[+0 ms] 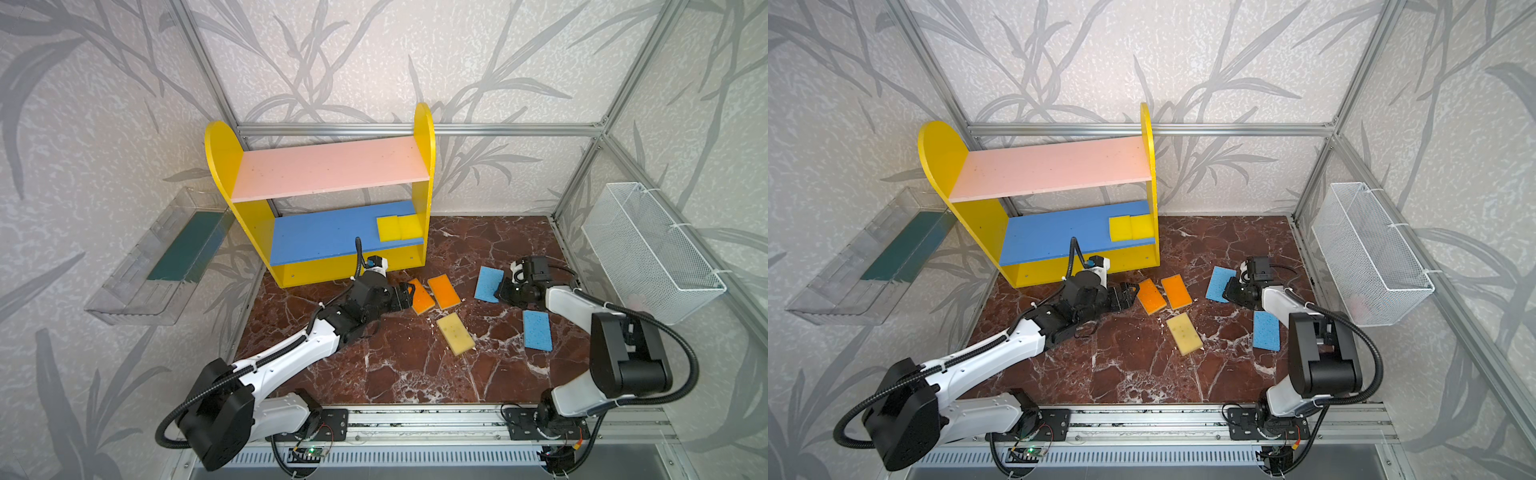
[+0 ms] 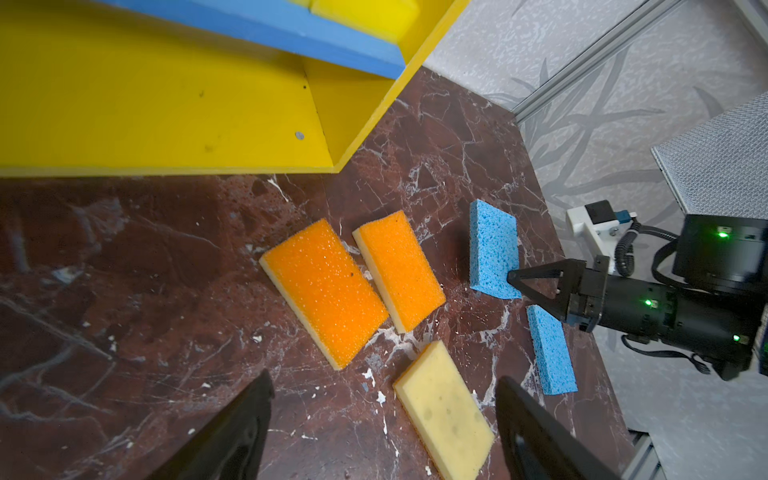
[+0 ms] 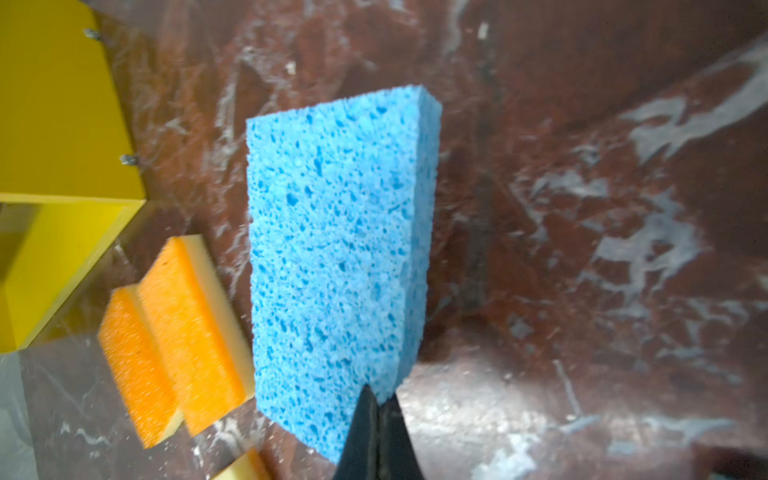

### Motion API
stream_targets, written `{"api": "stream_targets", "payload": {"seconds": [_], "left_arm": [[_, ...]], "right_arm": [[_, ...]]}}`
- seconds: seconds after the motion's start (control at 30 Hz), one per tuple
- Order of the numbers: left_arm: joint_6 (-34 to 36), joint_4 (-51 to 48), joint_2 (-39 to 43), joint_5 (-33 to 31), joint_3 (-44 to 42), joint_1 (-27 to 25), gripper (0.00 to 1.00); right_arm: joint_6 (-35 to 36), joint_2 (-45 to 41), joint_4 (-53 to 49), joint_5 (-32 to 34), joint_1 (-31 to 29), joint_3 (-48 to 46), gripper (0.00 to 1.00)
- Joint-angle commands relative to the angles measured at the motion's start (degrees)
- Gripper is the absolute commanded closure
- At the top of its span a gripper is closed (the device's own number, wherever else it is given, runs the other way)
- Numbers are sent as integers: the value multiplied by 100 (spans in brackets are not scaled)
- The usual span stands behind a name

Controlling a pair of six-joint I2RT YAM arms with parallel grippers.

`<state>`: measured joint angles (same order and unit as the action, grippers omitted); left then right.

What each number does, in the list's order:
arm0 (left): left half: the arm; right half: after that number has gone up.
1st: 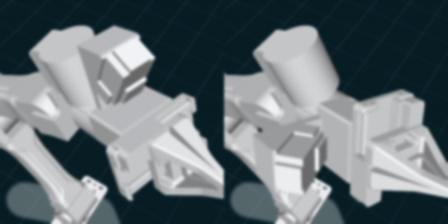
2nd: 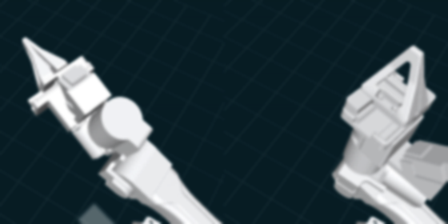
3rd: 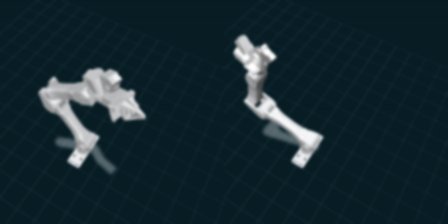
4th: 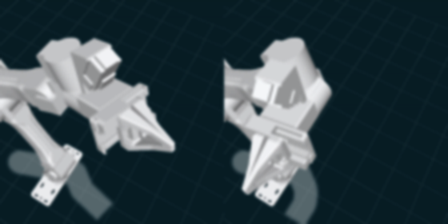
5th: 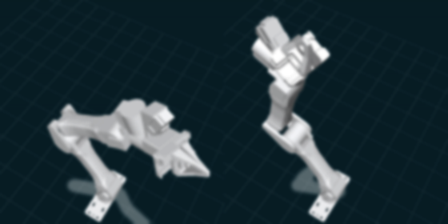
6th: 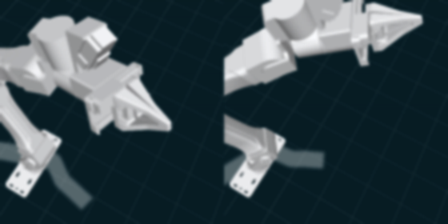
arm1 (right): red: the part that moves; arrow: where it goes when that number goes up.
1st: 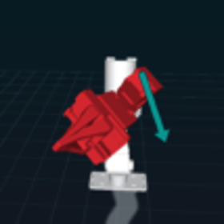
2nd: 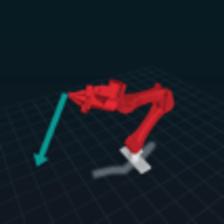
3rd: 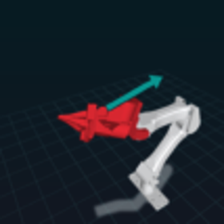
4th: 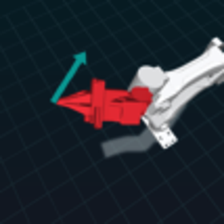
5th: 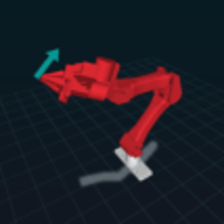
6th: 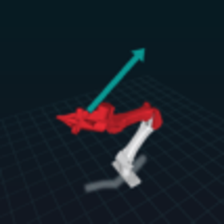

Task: Place and organize the cleaning sponges onto the shelf
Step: 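Lift the blue sponge with the right gripper and pass it to the left gripper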

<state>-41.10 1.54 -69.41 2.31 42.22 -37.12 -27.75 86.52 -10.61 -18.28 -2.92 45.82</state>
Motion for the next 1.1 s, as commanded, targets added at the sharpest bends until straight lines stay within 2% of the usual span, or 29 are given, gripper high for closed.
{"api": "stream_targets", "payload": {"seconds": [0.0, 0.07, 0.2, 0.3, 0.37, 0.43, 0.6, 0.87, 1.07], "left_arm": [[108, -36, -18, 305, 103, 139, 31], [159, -142, -147, 426, 260, 140, 38], [149, 139, -372, 777, 370, 74, 42], [120, 302, -584, 836, 507, -106, 51], [159, 204, -778, 845, 714, -282, 53], [181, 175, -895, 809, 867, -442, 51], [119, 380, -1077, 722, 1005, -730, 36], [-133, 710, -1713, 887, 1327, -1058, 40], [-371, 1010, -1989, 1039, 1403, -1086, 44]], "right_arm": [[-50, -661, -165, -8, -139, -216, 100], [-73, -1048, -307, -100, -199, -338, 100], [-13, -1754, -596, -236, -420, -557, 100], [-16, -2103, -621, -589, -475, -656, 100], [14, -2264, -401, -946, -537, -756, 100], [92, -2302, -476, -1075, -611, -722, 100], [77, -2411, -475, -1205, -655, -739, 100], [-4, -2311, -266, -1560, -739, -593, 100], [-107, -2207, -73, -1769, -818, -554, 99]]}}
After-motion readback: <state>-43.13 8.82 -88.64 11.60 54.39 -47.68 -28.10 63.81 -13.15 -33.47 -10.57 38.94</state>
